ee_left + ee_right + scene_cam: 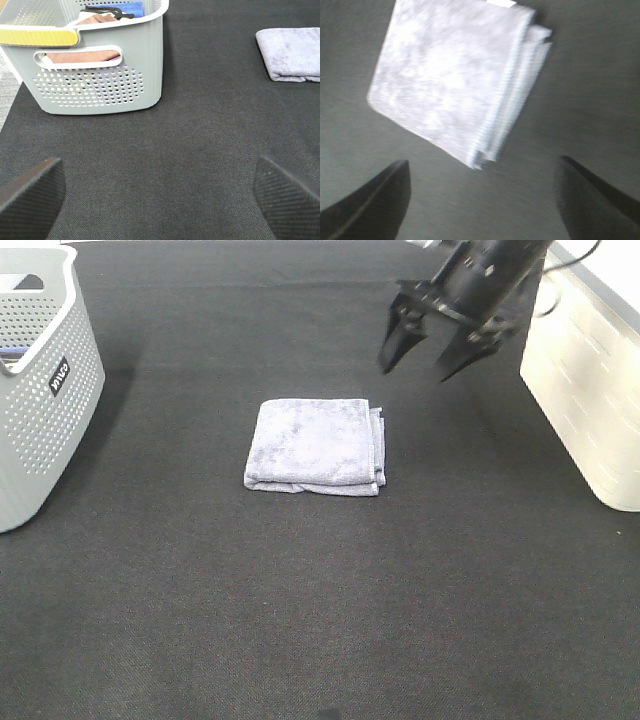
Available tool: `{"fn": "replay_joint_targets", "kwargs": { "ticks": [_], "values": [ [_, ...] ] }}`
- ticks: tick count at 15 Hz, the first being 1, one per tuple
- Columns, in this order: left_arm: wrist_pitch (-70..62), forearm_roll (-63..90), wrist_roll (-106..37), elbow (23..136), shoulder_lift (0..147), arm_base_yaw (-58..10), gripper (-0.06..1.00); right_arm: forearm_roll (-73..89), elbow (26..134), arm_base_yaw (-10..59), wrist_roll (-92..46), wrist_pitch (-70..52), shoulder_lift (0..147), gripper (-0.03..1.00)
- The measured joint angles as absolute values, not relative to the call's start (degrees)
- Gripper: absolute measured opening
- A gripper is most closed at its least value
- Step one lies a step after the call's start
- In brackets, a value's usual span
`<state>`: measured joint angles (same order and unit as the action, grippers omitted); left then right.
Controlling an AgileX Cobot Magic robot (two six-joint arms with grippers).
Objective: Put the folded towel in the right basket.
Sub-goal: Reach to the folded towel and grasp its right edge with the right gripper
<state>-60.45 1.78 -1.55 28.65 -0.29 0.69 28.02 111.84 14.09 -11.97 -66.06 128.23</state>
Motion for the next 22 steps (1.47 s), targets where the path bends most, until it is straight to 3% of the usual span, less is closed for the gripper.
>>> {"fn": "replay_joint_targets", "kwargs": {
  "ticks": [14, 18, 21, 22],
  "values": [
    [-60.4, 1.8, -1.5, 28.6, -0.3, 0.7, 0.97, 40.3, 116.8, 12.0, -16.2, -67.2, 145.3, 0.74],
    [-60.4, 1.8, -1.5, 28.6, -0.3, 0.7, 0.97, 41.6, 117.1, 12.8, -18.1, -65.9, 146.2, 0.67],
    [-60.4, 1.8, -1.5, 28.6, -0.3, 0.7, 0.97, 42.4, 117.1, 14.2, -18.6, -63.2, 146.6, 0.38],
    [-60.4, 1.8, -1.5, 28.6, -0.3, 0.7, 0.97, 42.4, 117.1, 14.2, -18.6, -63.0, 146.6, 0.23]
  ]
}}
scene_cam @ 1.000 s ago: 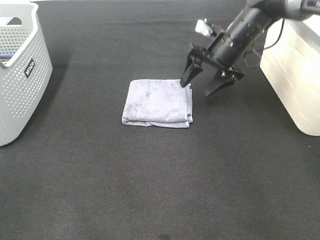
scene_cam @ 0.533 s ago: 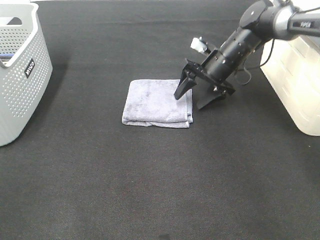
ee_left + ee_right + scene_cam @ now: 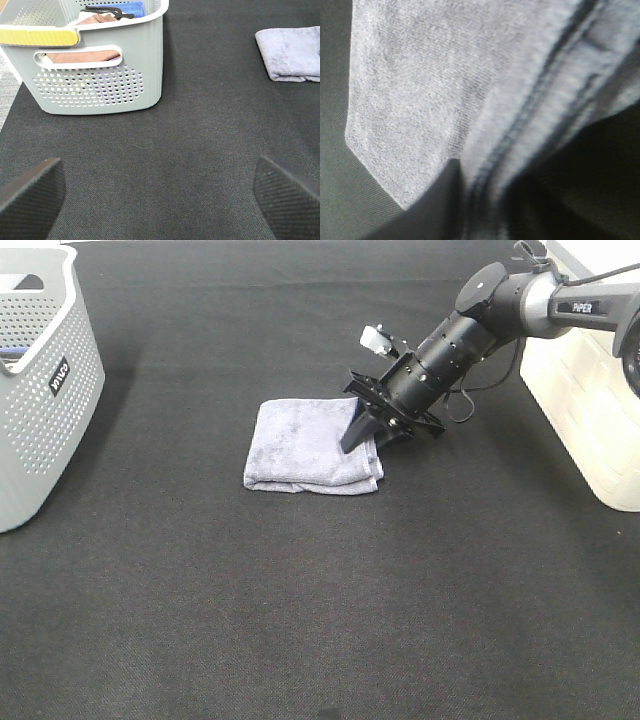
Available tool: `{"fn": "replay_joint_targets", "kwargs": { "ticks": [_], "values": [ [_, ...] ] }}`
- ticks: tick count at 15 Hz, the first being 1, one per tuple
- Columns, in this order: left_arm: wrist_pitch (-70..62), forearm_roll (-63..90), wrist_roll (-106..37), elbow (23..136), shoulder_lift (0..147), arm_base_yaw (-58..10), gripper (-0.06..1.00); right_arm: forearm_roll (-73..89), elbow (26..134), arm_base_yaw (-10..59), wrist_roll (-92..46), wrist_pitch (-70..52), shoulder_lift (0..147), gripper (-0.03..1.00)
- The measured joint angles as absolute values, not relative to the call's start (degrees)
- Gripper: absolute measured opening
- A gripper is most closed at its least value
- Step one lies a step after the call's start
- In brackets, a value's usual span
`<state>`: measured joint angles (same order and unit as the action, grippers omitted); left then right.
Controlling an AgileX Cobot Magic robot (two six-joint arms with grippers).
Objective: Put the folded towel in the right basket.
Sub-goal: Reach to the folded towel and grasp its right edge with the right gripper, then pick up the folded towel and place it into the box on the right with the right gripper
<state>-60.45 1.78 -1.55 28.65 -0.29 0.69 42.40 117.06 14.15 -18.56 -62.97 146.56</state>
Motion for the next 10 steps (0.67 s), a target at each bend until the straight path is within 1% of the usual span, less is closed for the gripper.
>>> {"fn": "replay_joint_targets", "kwargs": {
  "ticks": [1, 2, 6, 10],
  "values": [
    [-60.4, 1.8, -1.5, 28.6, -0.3, 0.7, 0.97, 42.4, 117.1, 14.2, -18.6, -63.0, 146.6, 0.1],
    [-60.4, 1.8, -1.5, 28.6, -0.3, 0.7, 0.97, 42.5, 117.1, 14.1, -18.6, -63.0, 146.6, 0.06],
    [-60.4, 1.8, -1.5, 28.6, -0.3, 0.7, 0.97, 42.9, 117.1, 14.1, -20.7, -63.5, 143.1, 0.06],
    [-60.4, 1.8, -1.5, 28.6, -0.3, 0.7, 0.97, 39.5, 117.1, 14.1, -21.5, -64.2, 130.6, 0.06]
  ]
}}
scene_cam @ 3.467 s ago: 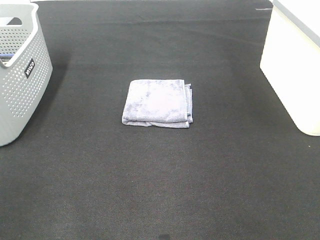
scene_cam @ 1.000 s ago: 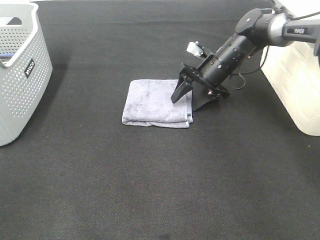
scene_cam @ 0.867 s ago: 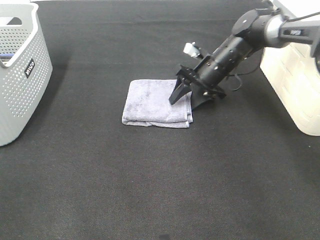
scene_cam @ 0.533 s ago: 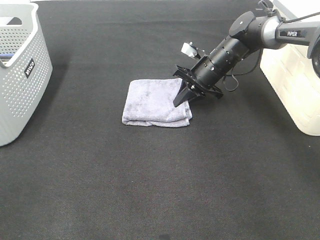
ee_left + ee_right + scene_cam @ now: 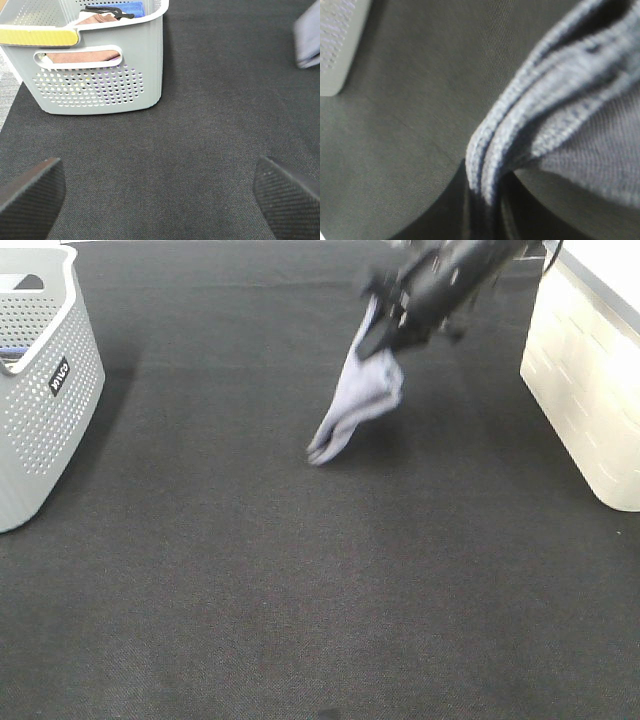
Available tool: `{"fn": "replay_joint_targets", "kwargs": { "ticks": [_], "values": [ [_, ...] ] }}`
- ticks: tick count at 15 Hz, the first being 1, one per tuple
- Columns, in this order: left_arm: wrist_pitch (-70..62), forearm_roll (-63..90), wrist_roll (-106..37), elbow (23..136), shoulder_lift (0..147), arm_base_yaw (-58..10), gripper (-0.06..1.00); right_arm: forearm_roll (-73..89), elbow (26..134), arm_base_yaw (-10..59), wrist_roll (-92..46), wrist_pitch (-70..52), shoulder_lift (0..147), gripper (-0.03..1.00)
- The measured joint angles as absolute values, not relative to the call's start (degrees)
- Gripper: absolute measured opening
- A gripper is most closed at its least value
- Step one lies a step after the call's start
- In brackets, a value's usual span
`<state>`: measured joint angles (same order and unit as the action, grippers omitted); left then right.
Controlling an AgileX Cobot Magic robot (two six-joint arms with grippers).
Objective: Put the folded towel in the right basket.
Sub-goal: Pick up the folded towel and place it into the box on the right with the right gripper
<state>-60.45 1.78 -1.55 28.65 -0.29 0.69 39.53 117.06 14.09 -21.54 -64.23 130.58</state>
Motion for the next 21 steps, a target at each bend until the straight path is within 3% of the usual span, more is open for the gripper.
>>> {"fn": "replay_joint_targets", "kwargs": {
  "ticks": [6, 10, 14, 21],
  "values": [
    [-60.4, 1.8, -1.5, 28.6, -0.3, 0.7, 0.97, 27.9, 117.1, 12.9, -20.7, -64.7, 113.0, 0.06],
    [-60.4, 1.8, -1.5, 28.6, -0.3, 0.7, 0.97, 24.9, 117.1, 0.8, -19.4, -65.3, 104.2, 0.06],
    [-60.4, 1.8, -1.5, 28.6, -0.3, 0.7, 0.97, 24.2, 117.0, -12.1, -19.0, -65.4, 103.2, 0.06],
    [-60.4, 1.8, -1.5, 28.6, -0.3, 0.7, 0.97, 17.0, 117.0, -16.6, -17.4, -65.6, 110.8, 0.06]
  ]
}}
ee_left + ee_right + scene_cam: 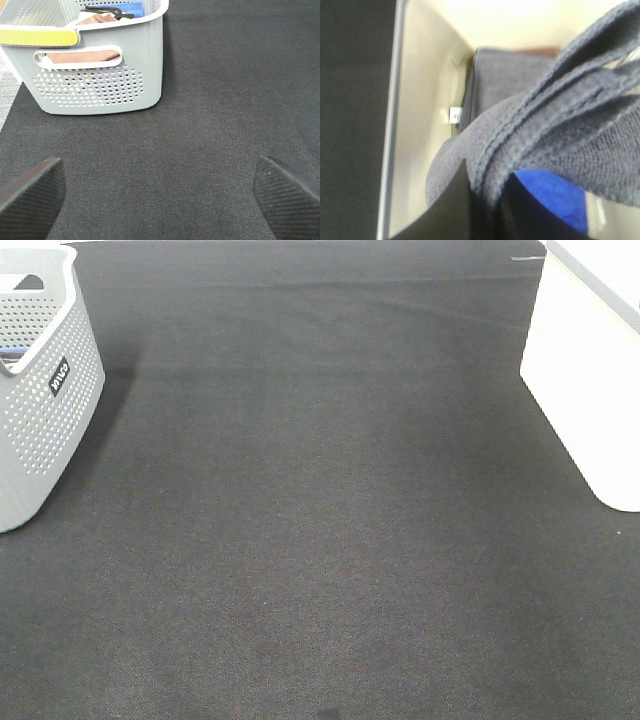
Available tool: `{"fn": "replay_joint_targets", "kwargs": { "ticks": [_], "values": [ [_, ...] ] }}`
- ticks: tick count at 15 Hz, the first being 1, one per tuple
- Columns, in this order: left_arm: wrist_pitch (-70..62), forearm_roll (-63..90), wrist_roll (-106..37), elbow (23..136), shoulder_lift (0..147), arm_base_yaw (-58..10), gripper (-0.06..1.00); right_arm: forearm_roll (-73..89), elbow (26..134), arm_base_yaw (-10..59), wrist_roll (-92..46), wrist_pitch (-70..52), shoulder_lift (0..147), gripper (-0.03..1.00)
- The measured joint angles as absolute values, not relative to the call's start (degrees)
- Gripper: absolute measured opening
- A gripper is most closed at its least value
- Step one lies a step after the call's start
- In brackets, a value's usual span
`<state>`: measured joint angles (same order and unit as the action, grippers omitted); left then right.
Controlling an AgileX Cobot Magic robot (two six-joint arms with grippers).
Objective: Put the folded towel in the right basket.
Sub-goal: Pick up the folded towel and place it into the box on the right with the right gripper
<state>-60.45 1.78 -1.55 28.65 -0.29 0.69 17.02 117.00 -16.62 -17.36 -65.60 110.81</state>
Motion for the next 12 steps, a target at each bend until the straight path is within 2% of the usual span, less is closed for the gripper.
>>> {"fn": "replay_joint_targets", "kwargs": {
  "ticks": [3, 5, 6, 9, 10, 12],
  "values": [
    [-60.4, 1.8, -1.5, 28.6, -0.3, 0.7, 0.97, 17.2, 117.0, -16.6, -16.2, -68.2, 116.9, 0.06],
    [-60.4, 1.8, -1.5, 28.6, -0.3, 0.7, 0.97, 15.9, 116.9, -16.6, -13.9, -68.4, 119.2, 0.13],
    [-60.4, 1.8, -1.5, 28.6, -0.3, 0.7, 0.97, 15.8, 116.9, -16.6, -12.5, -68.2, 119.3, 0.24],
    [-60.4, 1.8, -1.5, 28.6, -0.3, 0.7, 0.97, 16.4, 116.9, -16.6, -10.6, -68.2, 118.9, 0.73],
    [-60.4, 1.8, -1.5, 28.6, -0.3, 0.7, 0.97, 17.7, 116.9, -16.6, -10.6, -68.6, 118.4, 0.79],
    [-60.4, 1.8, -1.5, 28.6, -0.3, 0.7, 0.97, 22.9, 116.9, -16.6, -11.2, -69.5, 116.3, 0.82]
  ]
}}
